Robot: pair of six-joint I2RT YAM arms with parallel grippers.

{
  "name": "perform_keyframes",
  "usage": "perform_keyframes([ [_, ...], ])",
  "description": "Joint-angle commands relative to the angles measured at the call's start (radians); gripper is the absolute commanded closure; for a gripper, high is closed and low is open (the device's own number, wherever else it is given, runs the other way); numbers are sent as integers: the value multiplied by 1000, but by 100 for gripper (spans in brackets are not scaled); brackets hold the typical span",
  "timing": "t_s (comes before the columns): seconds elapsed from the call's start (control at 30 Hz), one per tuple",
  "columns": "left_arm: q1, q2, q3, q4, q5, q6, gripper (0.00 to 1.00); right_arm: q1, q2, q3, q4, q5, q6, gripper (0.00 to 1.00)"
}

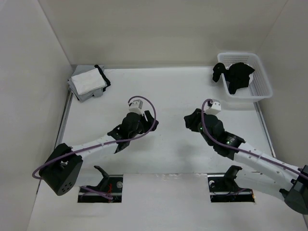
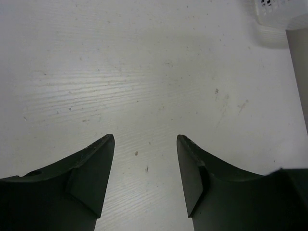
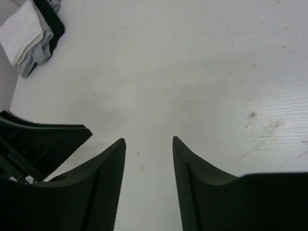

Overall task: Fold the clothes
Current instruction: Grab the tank top from the pile

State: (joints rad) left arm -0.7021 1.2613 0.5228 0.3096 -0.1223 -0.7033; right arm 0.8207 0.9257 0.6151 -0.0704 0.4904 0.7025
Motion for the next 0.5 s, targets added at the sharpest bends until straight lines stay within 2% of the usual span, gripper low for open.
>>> perform_keyframes([
  [0.0,-18,-33,-10,80,52,14,46,-80,4,116,3,2,-21,64],
  [0.03,-20,-31,-10,83,55,16,46,-97,12,129,1,-7,-24,70],
  [0.07,-23,-30,-10,89,56,18,46,-139,31,162,-6,-30,-28,82],
  [0.13,-33,-22,-15,106,46,24,46,-205,68,204,-8,-62,-28,92],
  [0.17,-33,-19,-18,115,44,28,46,-225,81,218,-8,-75,-29,94],
  [0.2,-35,-14,-24,129,53,39,46,-290,126,260,1,-114,-47,98],
  [0.3,-38,-11,-43,175,49,53,47,-401,215,340,15,-153,-87,100],
  [0.47,-21,-5,-73,235,55,51,51,-608,451,550,58,-188,-179,100],
])
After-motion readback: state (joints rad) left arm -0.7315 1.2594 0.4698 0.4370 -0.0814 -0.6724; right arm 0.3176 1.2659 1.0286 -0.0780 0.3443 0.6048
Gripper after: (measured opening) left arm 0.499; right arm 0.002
